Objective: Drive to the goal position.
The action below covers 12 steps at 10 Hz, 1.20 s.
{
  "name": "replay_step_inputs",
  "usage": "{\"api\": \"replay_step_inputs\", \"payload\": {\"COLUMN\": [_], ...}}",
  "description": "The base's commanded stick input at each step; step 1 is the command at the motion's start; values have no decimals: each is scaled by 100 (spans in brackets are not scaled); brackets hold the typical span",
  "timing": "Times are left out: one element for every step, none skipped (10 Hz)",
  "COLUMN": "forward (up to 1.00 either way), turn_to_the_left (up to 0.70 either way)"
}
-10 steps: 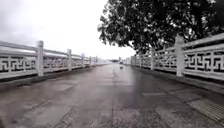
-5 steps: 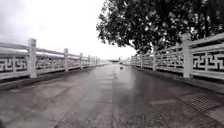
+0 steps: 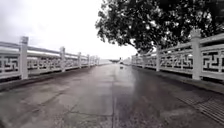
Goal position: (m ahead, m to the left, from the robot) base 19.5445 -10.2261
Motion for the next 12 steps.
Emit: {"api": "replay_step_inputs", "payload": {"forward": [69,69,69,69,69,69,69,69,69,69,69,69], "turn_to_the_left": [1,1,1,1,1,1,1,1,1,1,1,1]}}
